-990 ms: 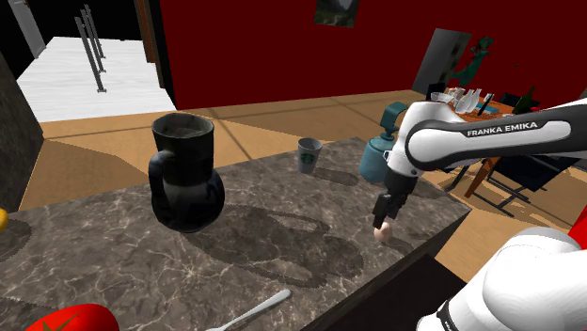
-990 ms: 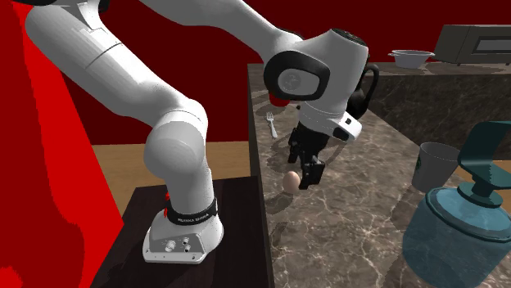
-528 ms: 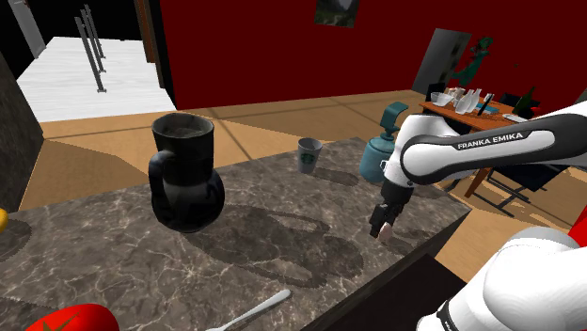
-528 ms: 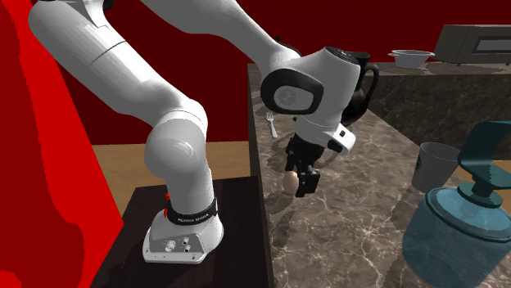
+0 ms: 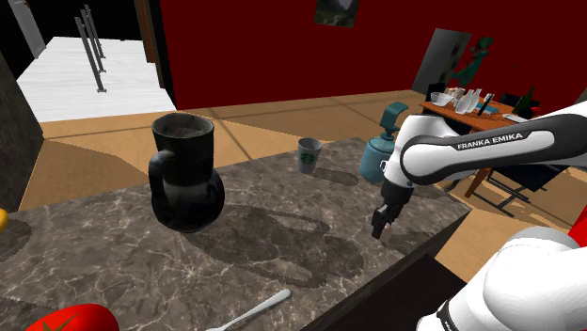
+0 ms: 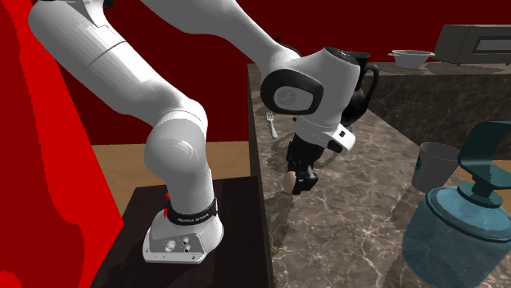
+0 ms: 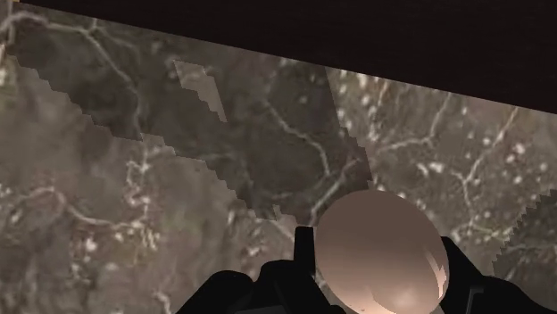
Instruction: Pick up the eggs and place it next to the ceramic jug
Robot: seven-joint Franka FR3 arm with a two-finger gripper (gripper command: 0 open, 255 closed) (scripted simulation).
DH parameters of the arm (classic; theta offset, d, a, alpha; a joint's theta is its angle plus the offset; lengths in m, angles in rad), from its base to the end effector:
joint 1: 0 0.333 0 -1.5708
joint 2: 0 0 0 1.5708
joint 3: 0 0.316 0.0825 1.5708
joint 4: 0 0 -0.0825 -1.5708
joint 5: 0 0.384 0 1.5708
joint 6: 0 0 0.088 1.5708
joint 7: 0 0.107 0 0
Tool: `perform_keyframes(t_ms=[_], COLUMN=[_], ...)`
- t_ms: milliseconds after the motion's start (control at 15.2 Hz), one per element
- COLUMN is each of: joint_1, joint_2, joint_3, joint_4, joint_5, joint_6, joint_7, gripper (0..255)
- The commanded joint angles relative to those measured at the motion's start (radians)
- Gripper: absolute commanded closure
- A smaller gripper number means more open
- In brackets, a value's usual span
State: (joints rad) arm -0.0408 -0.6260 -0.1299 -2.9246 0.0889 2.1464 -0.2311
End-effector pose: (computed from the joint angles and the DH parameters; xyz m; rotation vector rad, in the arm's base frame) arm 0.2916 -0.0385 0.3237 -2.9616 -0.0540 0.1901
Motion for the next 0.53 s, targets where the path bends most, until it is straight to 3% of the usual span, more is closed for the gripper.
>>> perform_keyframes(t_ms=[0, 462], joint_1=[0.000, -0.001], joint_2=[0.000, -0.013], joint_3=[0.000, 0.001], joint_4=[0.000, 0.007], joint_5=[0.000, -0.001], joint_6=[0.000, -0.019], joint_7=[0.000, 0.003], gripper=[255, 255])
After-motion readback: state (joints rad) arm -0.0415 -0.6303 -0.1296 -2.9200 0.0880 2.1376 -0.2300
